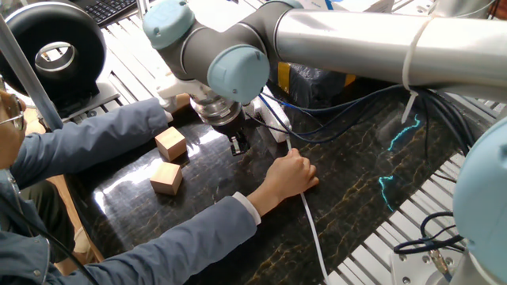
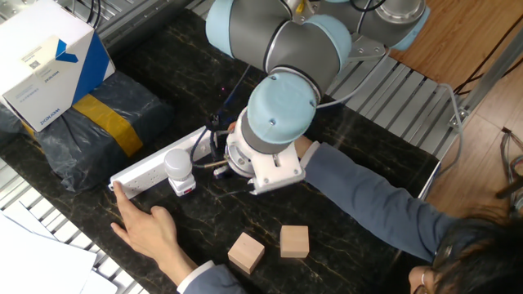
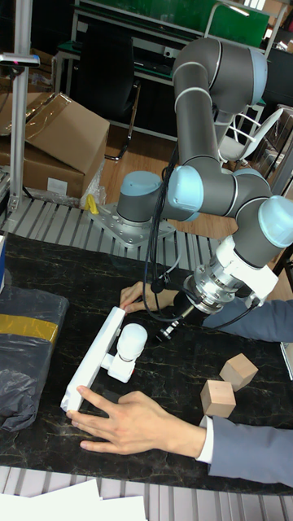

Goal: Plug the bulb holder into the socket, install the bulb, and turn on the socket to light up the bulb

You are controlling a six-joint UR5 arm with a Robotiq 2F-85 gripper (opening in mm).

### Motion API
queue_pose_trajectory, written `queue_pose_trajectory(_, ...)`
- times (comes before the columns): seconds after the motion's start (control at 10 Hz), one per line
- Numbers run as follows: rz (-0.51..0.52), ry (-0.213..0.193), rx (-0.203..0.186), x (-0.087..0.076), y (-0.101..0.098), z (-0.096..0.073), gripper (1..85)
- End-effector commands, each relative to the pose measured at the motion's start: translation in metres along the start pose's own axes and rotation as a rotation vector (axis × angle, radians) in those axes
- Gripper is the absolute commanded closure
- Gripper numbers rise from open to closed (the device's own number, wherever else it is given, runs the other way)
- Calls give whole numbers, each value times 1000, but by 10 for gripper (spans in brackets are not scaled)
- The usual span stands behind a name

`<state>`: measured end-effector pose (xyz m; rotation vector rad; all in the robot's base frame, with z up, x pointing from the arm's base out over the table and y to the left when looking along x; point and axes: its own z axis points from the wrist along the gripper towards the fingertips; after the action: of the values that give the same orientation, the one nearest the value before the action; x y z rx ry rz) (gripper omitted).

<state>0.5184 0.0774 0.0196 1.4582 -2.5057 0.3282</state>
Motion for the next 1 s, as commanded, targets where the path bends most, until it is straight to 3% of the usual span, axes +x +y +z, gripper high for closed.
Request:
queue_pose_trajectory(0.0, 31, 84, 50, 23, -10, -2, 847)
queue_pose_trajectory(0.2, 38, 96, 66, 25, 7, 0, 847)
queue_pose_trajectory(0.3, 30, 101, 73, 26, 6, 0, 847)
queue_pose_trajectory(0.4, 18, 123, 128, 31, -9, 0, 847)
queue_pose_trajectory(0.5, 11, 123, 150, 30, -15, 2, 847)
queue_pose_trajectory(0.7, -13, 124, 178, 29, -23, 2, 847)
queue_pose_trajectory(0.9, -18, 151, 206, 36, -26, 5, 847)
